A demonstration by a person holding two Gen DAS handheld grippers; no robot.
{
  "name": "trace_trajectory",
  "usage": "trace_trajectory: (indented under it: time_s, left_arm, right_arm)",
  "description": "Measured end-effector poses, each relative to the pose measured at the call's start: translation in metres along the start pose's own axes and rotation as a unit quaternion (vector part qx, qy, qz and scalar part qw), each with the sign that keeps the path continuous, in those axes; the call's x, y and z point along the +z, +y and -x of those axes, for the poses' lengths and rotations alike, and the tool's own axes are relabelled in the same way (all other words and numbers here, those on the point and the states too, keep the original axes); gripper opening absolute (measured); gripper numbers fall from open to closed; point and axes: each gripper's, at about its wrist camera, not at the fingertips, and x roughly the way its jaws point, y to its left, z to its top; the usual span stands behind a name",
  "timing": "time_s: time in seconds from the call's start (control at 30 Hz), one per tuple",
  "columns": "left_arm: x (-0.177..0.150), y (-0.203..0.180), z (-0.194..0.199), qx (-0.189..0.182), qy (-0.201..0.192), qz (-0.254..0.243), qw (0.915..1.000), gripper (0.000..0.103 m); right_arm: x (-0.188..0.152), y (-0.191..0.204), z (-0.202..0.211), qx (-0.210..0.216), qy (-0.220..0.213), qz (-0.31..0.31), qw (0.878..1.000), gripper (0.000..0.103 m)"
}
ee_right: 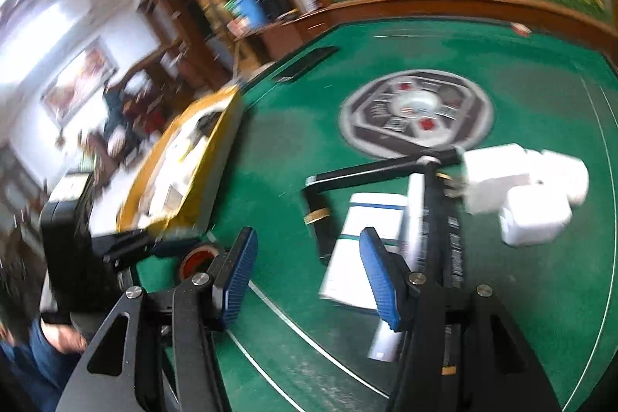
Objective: Organize rigid objects
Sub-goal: 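Carry the red-cored tape roll and black marker over to the tray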
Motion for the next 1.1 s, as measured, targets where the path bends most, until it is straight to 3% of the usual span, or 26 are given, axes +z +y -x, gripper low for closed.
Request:
trace_trajectory:
  time_s: [0.07,0.13,0.3,0.47,0.53,0.77,0.9,1.1]
  left_arm:
    - [-0.002,-0.002,-0.001,0.007,-0.003,-0.003,1.0000,0.066]
    - [-0.002,-0.005,-0.003,0.013,-0.008,-0.004,0.9999,0.067]
    - [-0.007,-0.005,0.001,0.015,-0.021,-0.003,0.9997,0.068]
    - [-0.006,-0.005,-0.001,0.014,-0.027,-0.004,0.9995,0.069]
    - [-0.009,-0.005,0.001,0.012,-0.031,-0.003,0.9994,0.069]
    - [-0.011,-0.002,0.003,0.005,-0.044,0.016,0.9989,0.069]
    - [-0.009,0.002,0.005,0.000,-0.043,0.029,0.9986,0.066]
    - [-0.008,-0.004,0.005,0.005,-0.041,0.022,0.9989,0.066]
  right_arm:
    - [0.004,0.012,-0.011,-0.008,0.027,0.029,0.999,0.047]
    - [0.015,0.015,-0.029,-0.029,0.057,0.043,0.997,0.031]
    - [0.025,0.025,-0.069,-0.104,0.112,0.095,0.984,0.027]
    - [0.023,0.037,-0.094,-0.174,0.127,0.130,0.968,0.027]
    - [0.021,0.033,-0.093,-0.157,0.125,0.119,0.972,0.017]
    - [0.024,0.020,-0.062,-0.030,0.075,0.032,0.996,0.017]
    - [0.029,0.018,-0.051,-0.009,0.044,0.008,0.999,0.017]
    - [0.030,0.016,-0.048,0.010,0.037,-0.013,0.999,0.017]
